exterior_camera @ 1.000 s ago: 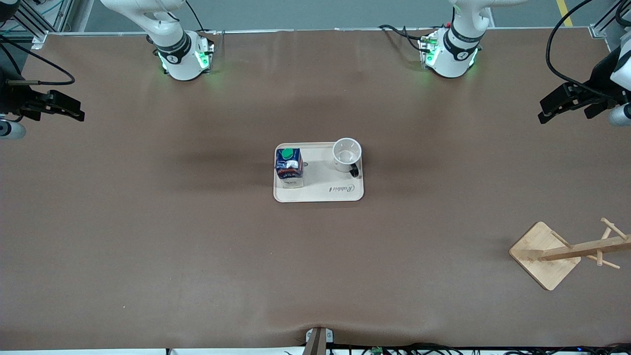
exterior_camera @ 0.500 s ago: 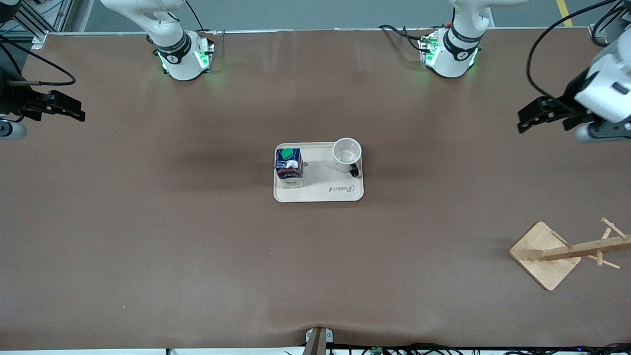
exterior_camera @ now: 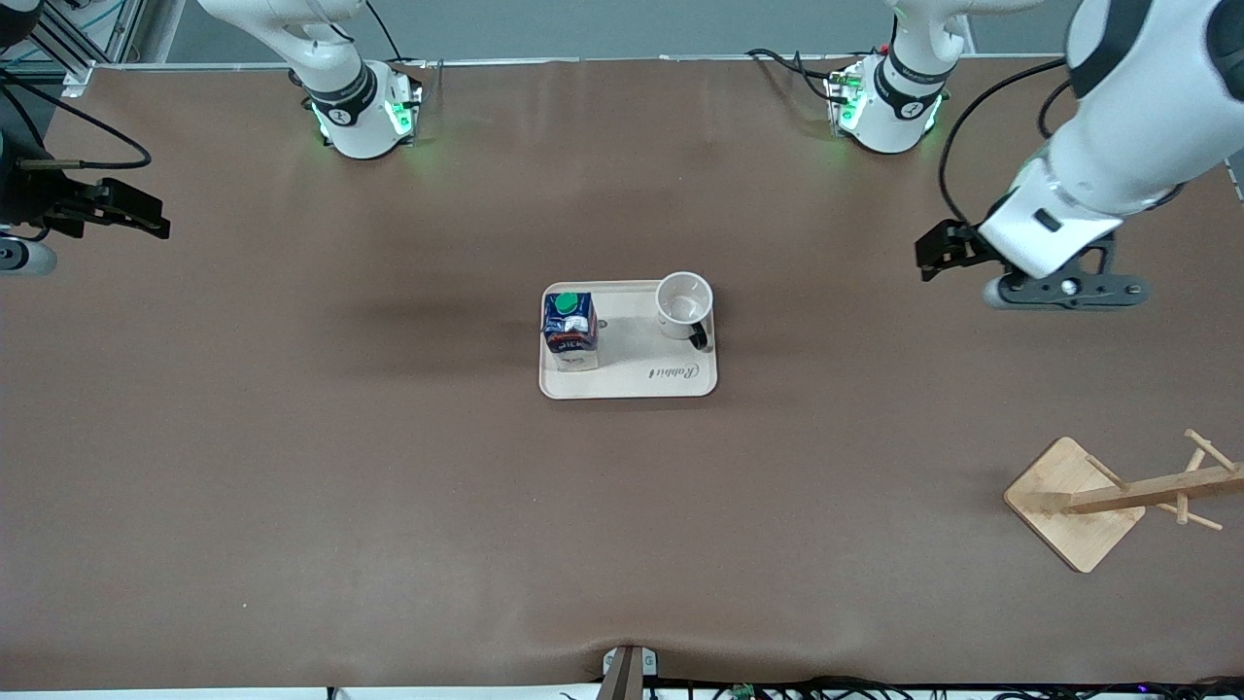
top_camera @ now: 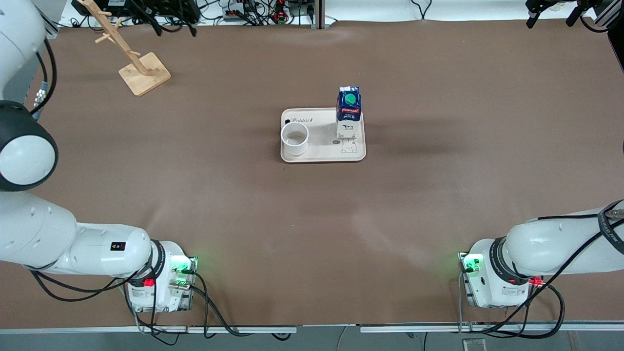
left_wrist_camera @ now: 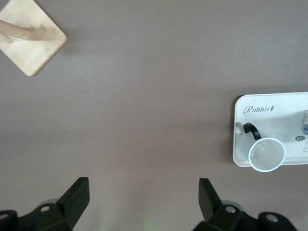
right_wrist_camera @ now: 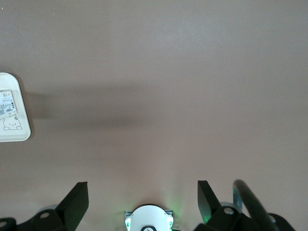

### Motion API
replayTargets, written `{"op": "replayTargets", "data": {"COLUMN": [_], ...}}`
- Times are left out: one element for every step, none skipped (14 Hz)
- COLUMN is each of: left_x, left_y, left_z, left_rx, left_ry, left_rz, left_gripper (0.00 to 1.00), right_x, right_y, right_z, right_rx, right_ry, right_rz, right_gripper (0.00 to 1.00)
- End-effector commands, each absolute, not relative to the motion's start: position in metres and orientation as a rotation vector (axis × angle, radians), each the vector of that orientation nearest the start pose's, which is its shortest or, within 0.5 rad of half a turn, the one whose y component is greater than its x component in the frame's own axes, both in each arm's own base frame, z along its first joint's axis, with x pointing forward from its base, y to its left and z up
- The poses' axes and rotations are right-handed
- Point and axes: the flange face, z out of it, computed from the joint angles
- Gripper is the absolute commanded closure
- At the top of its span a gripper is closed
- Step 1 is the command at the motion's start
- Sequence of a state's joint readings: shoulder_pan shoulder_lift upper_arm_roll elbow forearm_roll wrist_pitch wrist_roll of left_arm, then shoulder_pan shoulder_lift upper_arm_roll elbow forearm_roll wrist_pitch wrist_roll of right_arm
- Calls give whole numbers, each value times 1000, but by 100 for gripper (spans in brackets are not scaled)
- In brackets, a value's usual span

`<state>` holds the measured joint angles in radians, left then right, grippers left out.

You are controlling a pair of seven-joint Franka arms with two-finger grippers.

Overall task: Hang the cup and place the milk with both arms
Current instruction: 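Reach the left gripper to the white mug and grasp its rim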

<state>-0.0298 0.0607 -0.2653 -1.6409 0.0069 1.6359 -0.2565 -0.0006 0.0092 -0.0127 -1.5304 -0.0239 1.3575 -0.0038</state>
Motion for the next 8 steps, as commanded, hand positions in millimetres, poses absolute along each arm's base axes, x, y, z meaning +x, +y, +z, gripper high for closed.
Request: {"op": "replayTargets", "data": {"left_x": [531, 526, 519, 513, 507, 497, 490, 485], "left_y": [-196, -212, -226, -237, -246, -258, -266, -274], "left_z": [534, 516, 499, 482, 467, 450, 436, 422], "left_rx": [-3111, -3112, -3115, -3119, -3121, -3126, -3129, -3135], "left_ry": [-24, -65, -85, -115, -145, -161, -183, -209], "left_rz": [69, 56, 41, 33, 22, 12, 1, -5], "left_gripper": [0, 0, 0, 0, 0, 0, 0, 0], "right_x": [534, 533, 532, 533, 534, 534, 533, 533], "right_y": [-8, -8, -6, -6, -8, -8, -7, -6], "right_z": [624, 626, 627, 624, 622, 624, 624, 624], "right_rx": [-3149, -3149, -3151, -3149, -3148, -3148, -3149, -3149], "right_ry": [24, 24, 19, 19, 24, 24, 19, 17], "right_rz": [291, 288, 288, 295, 298, 293, 293, 293], "right_gripper": [0, 0, 0, 0, 0, 0, 0, 0]}}
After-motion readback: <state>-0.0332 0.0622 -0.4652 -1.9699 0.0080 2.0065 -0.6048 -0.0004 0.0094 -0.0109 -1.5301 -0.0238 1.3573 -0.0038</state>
